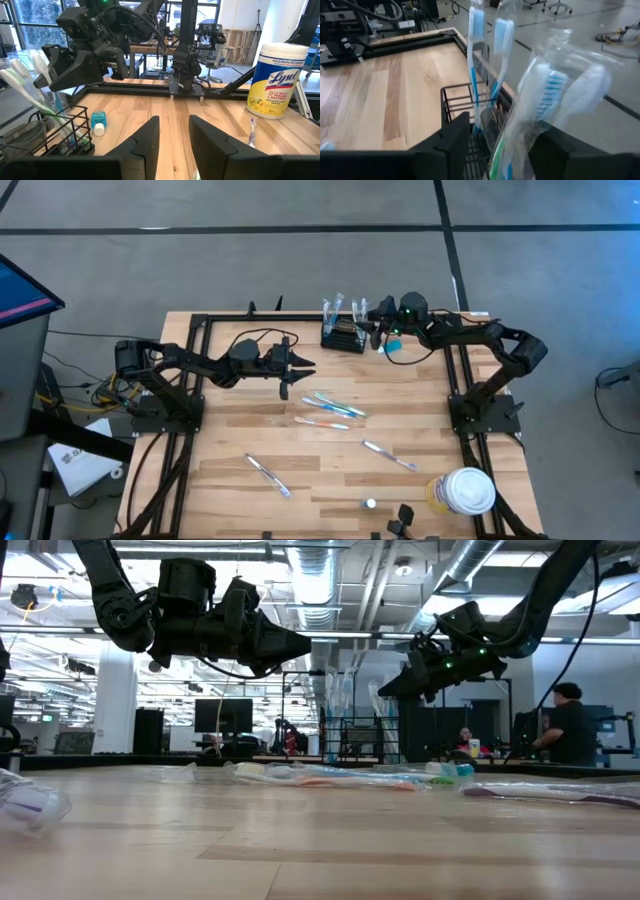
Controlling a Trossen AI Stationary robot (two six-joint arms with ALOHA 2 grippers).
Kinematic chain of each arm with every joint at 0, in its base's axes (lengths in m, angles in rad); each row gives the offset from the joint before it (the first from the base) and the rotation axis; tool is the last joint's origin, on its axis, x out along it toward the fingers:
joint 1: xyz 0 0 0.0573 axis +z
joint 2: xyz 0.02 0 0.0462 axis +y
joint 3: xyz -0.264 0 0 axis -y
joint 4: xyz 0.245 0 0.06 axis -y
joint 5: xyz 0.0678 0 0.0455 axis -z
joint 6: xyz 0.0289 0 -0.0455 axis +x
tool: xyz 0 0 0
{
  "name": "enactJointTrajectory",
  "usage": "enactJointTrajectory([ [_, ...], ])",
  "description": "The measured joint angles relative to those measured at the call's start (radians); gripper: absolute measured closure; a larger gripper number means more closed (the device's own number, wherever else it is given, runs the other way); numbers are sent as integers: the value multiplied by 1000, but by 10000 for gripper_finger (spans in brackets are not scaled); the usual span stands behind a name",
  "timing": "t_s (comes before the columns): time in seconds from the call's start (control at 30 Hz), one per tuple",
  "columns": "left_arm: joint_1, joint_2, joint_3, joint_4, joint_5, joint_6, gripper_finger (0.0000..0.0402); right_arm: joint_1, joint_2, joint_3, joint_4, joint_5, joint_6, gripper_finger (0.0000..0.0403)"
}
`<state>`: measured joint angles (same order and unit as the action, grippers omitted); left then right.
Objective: Pick & Place toothbrushing station
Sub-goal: Put the top blue toothbrush into the mesh organizer, then put the top blue mouthwash into the mesh organizer
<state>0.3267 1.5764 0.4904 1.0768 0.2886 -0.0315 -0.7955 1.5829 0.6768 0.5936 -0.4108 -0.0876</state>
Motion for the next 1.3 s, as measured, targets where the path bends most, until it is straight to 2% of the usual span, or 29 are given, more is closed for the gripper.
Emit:
enactJointTrajectory([
  [0.17,0,0,0,0,0,0,302,-30,-18,0,-51,-8,17,197],
  [0.33,0,0,0,0,0,0,302,-39,-79,0,-170,-8,0,187],
  [0.93,0,0,0,0,0,0,302,10,-267,0,-440,-10,35,214],
  [1.3,0,0,0,0,0,0,302,84,-296,0,-607,17,-16,231],
])
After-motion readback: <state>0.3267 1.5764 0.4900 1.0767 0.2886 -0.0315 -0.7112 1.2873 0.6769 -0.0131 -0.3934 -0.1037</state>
